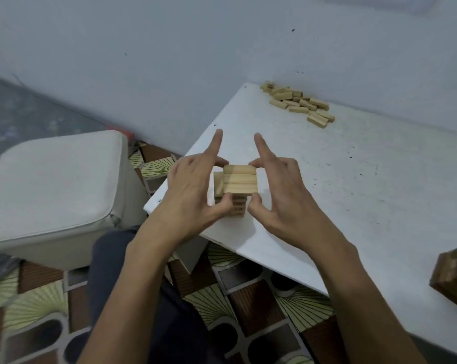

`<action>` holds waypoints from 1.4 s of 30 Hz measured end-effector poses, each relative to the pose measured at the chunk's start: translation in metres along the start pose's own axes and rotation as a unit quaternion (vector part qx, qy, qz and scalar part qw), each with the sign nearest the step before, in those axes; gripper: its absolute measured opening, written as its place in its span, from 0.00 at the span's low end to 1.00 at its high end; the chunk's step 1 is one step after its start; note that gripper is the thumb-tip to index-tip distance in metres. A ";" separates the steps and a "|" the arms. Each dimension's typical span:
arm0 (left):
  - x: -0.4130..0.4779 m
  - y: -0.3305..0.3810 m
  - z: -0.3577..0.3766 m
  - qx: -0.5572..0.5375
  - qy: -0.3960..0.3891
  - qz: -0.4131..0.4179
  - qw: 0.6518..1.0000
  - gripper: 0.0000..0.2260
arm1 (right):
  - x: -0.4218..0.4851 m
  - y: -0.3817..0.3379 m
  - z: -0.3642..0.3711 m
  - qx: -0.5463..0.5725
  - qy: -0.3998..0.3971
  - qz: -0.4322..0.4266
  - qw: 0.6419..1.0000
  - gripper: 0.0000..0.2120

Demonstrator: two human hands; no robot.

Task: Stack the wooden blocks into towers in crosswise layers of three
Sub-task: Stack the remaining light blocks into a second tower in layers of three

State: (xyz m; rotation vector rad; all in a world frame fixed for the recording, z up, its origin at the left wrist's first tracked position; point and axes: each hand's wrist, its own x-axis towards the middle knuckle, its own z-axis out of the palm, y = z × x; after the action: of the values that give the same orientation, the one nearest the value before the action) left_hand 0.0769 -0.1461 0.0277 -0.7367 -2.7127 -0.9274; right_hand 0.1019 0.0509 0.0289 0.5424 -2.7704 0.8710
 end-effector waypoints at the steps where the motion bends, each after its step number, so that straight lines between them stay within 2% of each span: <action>1: -0.001 -0.002 -0.001 -0.002 0.002 -0.007 1.000 0.42 | 0.003 -0.001 0.002 0.001 -0.003 -0.001 1.000 0.43; 12: -0.004 -0.015 0.000 -0.027 0.001 -0.040 0.999 0.42 | 0.015 -0.002 0.012 0.000 -0.032 0.006 0.999 0.43; 34: -0.009 -0.024 0.003 -0.032 -0.021 -0.045 0.998 0.41 | 0.010 0.004 0.011 0.032 -0.050 0.029 0.998 0.44; 36: -0.011 -0.026 0.005 -0.075 -0.011 -0.066 0.995 0.40 | 0.007 0.006 0.014 0.077 -0.038 0.049 0.995 0.41; 38: -0.015 -0.020 0.012 -0.194 0.028 -0.115 0.974 0.34 | 0.006 0.003 0.023 0.168 0.000 0.086 0.982 0.35; 40: -0.018 -0.008 0.024 -0.321 0.087 -0.171 0.928 0.27 | 0.003 -0.004 0.034 0.283 0.054 0.132 0.948 0.29; 42: -0.022 0.004 0.039 -0.367 0.129 -0.207 0.898 0.24 | 0.000 -0.012 0.043 0.370 0.093 0.174 0.908 0.26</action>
State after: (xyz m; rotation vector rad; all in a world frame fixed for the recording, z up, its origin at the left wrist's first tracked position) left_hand 0.0976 -0.1280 -0.0077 -0.0819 -2.2767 -2.0355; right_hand 0.1036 0.0167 0.0000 0.0332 -2.3172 1.9603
